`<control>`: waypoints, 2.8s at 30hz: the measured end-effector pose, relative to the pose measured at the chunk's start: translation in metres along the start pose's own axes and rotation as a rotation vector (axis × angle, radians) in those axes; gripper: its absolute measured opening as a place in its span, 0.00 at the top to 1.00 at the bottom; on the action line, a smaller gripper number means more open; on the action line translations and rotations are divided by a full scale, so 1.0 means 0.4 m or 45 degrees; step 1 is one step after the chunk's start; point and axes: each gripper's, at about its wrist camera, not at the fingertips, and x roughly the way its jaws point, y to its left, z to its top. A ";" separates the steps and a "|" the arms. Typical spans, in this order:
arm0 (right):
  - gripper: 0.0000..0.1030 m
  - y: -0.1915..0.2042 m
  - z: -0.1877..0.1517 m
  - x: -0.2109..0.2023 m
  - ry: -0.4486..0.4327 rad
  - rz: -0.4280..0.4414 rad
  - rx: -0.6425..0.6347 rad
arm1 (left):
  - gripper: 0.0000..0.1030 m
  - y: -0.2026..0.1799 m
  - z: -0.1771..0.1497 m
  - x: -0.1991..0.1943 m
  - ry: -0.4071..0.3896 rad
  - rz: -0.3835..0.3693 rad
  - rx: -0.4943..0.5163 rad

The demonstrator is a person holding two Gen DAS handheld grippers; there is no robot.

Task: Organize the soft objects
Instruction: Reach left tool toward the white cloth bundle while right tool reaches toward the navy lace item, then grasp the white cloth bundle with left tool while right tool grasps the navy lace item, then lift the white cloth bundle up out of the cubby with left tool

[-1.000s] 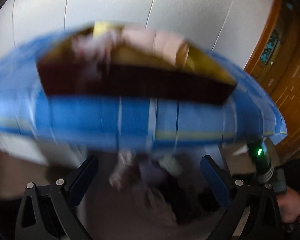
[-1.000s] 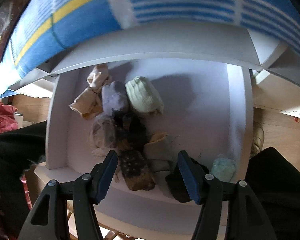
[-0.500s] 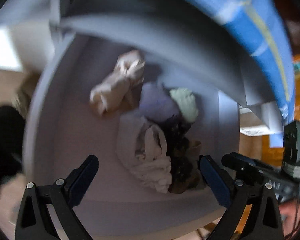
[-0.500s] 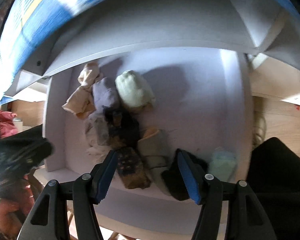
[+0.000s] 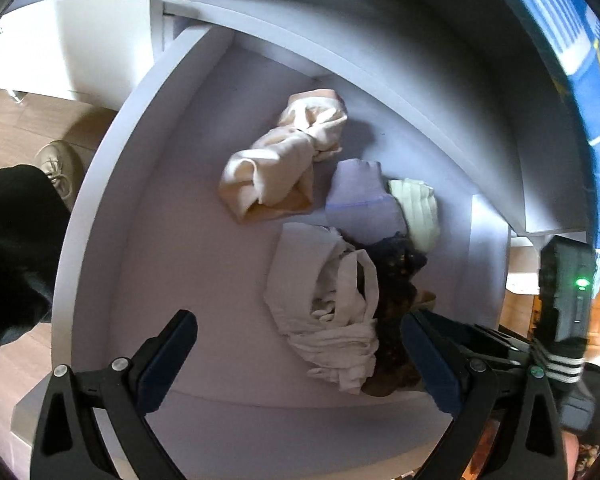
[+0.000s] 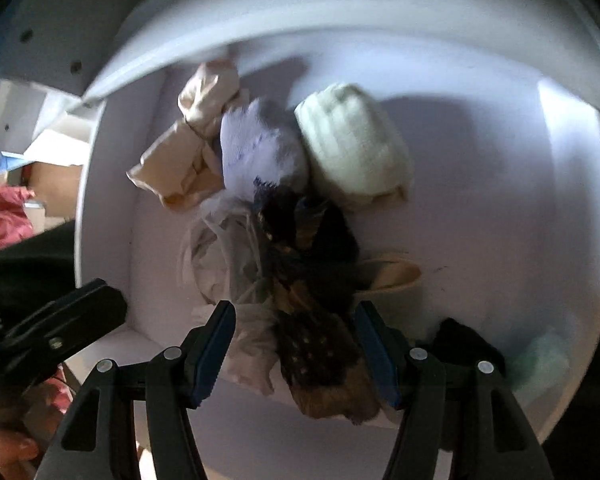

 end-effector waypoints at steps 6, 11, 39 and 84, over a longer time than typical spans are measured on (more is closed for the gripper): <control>0.41 -0.003 -0.001 0.073 0.091 0.007 0.027 | 0.01 -0.010 -0.003 0.022 0.026 0.030 0.041; 0.65 -0.008 -0.007 0.075 0.105 0.047 0.051 | 0.01 -0.008 -0.002 0.028 0.023 0.048 0.048; 0.67 -0.090 -0.021 0.081 0.100 -0.040 0.114 | 0.00 -0.062 -0.019 0.176 0.151 0.138 0.185; 0.69 -0.182 -0.082 -0.105 -0.094 0.148 0.447 | 0.30 -0.141 -0.026 0.320 0.254 0.186 0.397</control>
